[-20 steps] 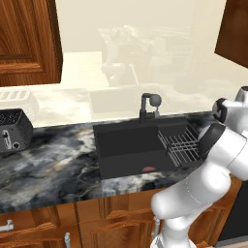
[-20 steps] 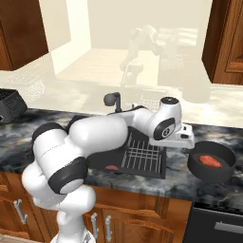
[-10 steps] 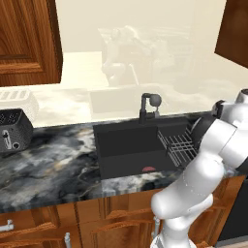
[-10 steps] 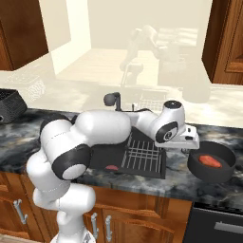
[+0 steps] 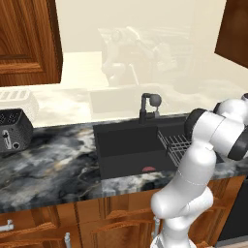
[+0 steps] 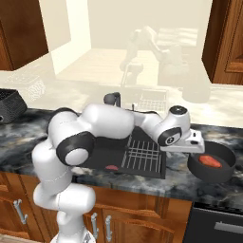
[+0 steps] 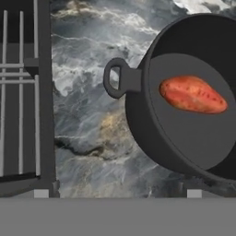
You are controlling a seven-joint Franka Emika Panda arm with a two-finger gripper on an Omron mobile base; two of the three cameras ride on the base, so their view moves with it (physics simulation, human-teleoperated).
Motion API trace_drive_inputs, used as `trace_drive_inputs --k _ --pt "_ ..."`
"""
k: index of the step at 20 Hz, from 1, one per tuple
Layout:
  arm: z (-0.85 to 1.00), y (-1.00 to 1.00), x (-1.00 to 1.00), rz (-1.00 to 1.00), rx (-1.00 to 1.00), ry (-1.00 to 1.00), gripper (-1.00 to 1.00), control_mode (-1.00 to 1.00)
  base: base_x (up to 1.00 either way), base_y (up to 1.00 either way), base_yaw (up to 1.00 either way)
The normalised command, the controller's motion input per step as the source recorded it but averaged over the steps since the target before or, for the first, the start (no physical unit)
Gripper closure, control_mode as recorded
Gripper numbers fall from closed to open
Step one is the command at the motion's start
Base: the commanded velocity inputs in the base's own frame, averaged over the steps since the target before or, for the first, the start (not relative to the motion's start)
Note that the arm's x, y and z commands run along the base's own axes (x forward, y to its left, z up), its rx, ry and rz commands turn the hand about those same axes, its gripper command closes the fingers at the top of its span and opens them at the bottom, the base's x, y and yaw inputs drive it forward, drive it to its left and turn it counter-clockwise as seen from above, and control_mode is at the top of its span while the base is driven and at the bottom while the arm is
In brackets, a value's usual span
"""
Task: Dump the sweet potato from the pot into the sink. Then turn on the water and wash the sweet potato. Then turn off the water and put the sweet potato back in the pot.
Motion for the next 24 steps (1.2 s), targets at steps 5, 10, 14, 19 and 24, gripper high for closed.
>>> trace_drive_inputs --k 5,10,14,19,24 --pt "-0.12 -0.05 0.08 0.00 0.00 0.00 -1.00 -1.00 0.00 0.00 0.00" --pt "-0.10 0.00 0.11 0.00 0.00 0.00 -1.00 -1.00 0.00 0.00 0.00" --pt "-0.12 0.00 0.06 0.00 0.00 0.00 -1.00 -1.00 0.00 0.00 0.00" --pt "-0.09 0.00 0.18 0.00 0.00 0.00 -1.00 -1.00 0.00 0.00 0.00" --pt "-0.09 0.00 0.32 0.00 0.00 0.00 -1.00 -1.00 0.00 0.00 0.00"
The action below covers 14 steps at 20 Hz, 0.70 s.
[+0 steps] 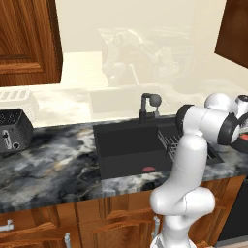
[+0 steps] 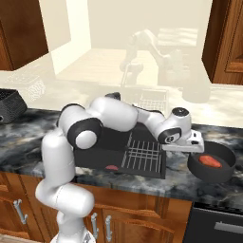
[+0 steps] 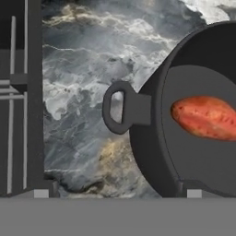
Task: Dump the sweet potato from the pot into the sink. Then turn on the water and wash the sweet potato. Then turn off the water and put the sweet potato back in the pot.
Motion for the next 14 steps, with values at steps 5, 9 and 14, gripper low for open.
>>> trace_drive_inputs --k 5,9,14 --pt "-0.14 0.00 0.33 0.00 0.00 0.00 -1.00 -1.00 0.00 0.00 0.00" --pt "-0.18 0.00 0.31 0.00 0.00 0.00 -1.00 -1.00 0.00 0.00 0.00" --pt "-0.22 0.00 0.24 0.00 0.00 0.00 -1.00 -1.00 0.00 0.00 0.00"
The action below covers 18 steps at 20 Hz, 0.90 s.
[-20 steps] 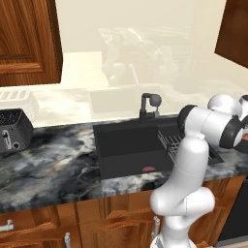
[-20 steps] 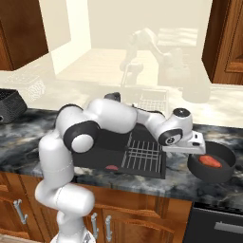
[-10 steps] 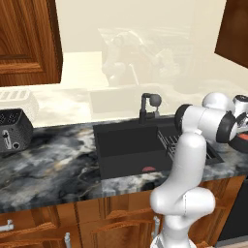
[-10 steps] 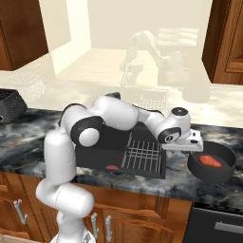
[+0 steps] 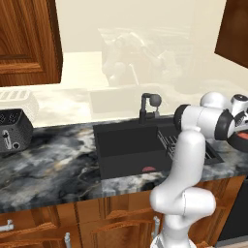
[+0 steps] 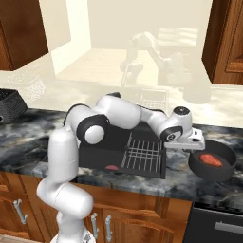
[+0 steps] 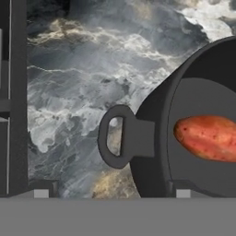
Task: Dump the sweet potato from the pot into the sink. Then turn on the water and wash the sweet potato. Then turn off the water and put the sweet potato back in the pot.
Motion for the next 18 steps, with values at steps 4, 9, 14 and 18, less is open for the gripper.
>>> trace_drive_inputs --k 4,9,14,18 --pt "-0.18 -0.02 0.14 0.00 0.00 0.00 -1.00 -1.00 0.00 0.00 0.00" --pt "-0.01 -0.06 0.00 0.00 0.00 -0.01 -1.00 -1.00 0.00 0.00 0.00" --pt "-0.03 0.00 0.00 0.00 0.00 -0.01 -1.00 -1.00 0.00 0.00 0.00" --pt "-0.20 0.00 0.11 0.00 0.00 0.00 -1.00 -1.00 0.00 0.00 0.00"
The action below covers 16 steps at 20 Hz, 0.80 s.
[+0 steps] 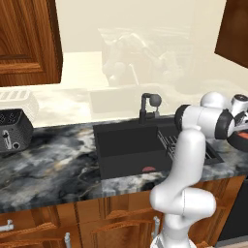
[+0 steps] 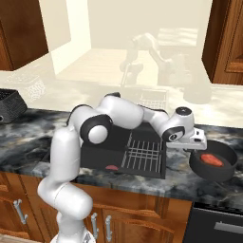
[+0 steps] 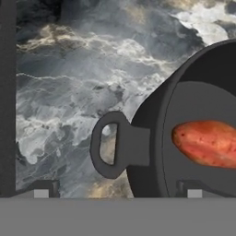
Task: Dump the sweet potato from the pot into the sink. Then turn on the water and wash the sweet potato. Then turn off the water and put the sweet potato back in the pot.
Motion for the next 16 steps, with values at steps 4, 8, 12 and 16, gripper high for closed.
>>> trace_drive_inputs --k 4,8,12,16 --pt "-0.31 0.00 0.19 0.00 0.00 0.00 -1.00 -1.00 0.00 0.00 0.00" --pt "-0.39 0.00 0.14 0.02 0.00 0.03 -1.00 -1.00 0.00 0.00 0.00" --pt "-0.35 0.00 0.00 0.05 0.01 0.10 1.00 -1.00 0.00 0.00 0.00" --pt "-0.08 0.00 -0.01 0.06 0.03 0.04 1.00 -1.00 0.00 0.00 0.00"
